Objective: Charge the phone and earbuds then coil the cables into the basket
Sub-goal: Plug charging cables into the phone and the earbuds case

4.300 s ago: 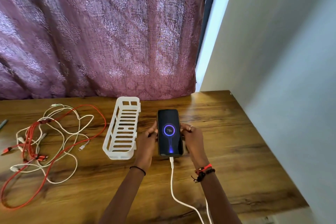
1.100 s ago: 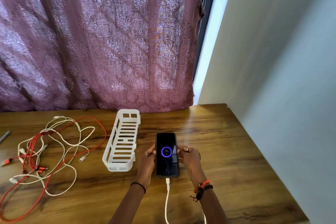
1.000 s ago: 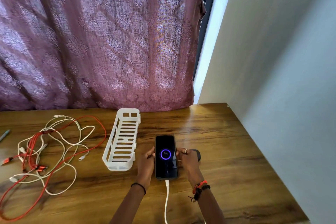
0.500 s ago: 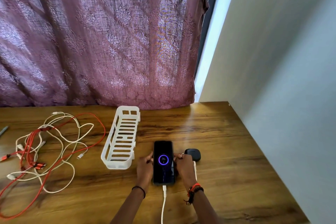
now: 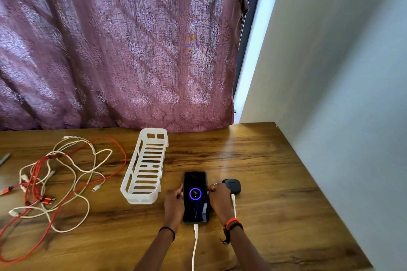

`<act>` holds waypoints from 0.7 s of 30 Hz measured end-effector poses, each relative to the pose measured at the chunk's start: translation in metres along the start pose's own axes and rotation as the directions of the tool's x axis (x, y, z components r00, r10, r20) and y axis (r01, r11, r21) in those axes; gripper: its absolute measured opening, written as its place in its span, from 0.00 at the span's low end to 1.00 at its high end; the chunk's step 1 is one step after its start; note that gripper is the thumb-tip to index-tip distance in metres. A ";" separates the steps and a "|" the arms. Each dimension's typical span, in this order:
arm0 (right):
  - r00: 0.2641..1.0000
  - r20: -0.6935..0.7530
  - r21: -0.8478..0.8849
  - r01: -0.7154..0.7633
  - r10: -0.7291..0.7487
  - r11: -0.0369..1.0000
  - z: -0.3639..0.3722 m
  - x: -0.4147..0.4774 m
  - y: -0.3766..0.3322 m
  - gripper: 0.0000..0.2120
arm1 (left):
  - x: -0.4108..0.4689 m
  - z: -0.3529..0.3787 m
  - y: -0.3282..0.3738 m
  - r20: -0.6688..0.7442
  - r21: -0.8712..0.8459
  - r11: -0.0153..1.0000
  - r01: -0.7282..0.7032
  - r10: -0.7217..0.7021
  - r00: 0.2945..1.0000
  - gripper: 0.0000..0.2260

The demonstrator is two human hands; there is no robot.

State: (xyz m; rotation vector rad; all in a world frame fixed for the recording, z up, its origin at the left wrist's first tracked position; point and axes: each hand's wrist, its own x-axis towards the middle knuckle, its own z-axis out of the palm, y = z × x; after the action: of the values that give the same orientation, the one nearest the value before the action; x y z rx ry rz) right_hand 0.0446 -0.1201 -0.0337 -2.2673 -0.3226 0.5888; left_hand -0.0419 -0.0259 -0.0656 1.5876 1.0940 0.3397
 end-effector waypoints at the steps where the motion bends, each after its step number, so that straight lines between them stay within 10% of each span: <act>1: 1.000 -0.005 -0.003 0.006 -0.006 1.000 0.000 0.001 0.000 0.10 | 0.000 0.000 0.000 -0.004 0.010 1.000 -0.006 0.006 1.000 0.18; 12: 0.996 -0.060 0.051 0.068 -0.065 0.996 -0.036 0.005 0.010 0.14 | -0.017 0.004 0.029 -0.093 0.106 0.974 -0.202 0.212 0.973 0.20; 21: 0.976 -0.215 0.068 0.056 -0.040 0.996 -0.085 0.020 0.041 0.14 | -0.022 0.063 0.050 0.319 0.282 0.829 -0.482 0.393 0.862 0.22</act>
State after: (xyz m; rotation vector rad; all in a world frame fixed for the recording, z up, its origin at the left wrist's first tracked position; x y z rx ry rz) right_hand 0.1072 -0.1924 -0.0183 -2.2201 -0.2439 0.3231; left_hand 0.0146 -0.0797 -0.0359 2.1500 0.5994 0.2447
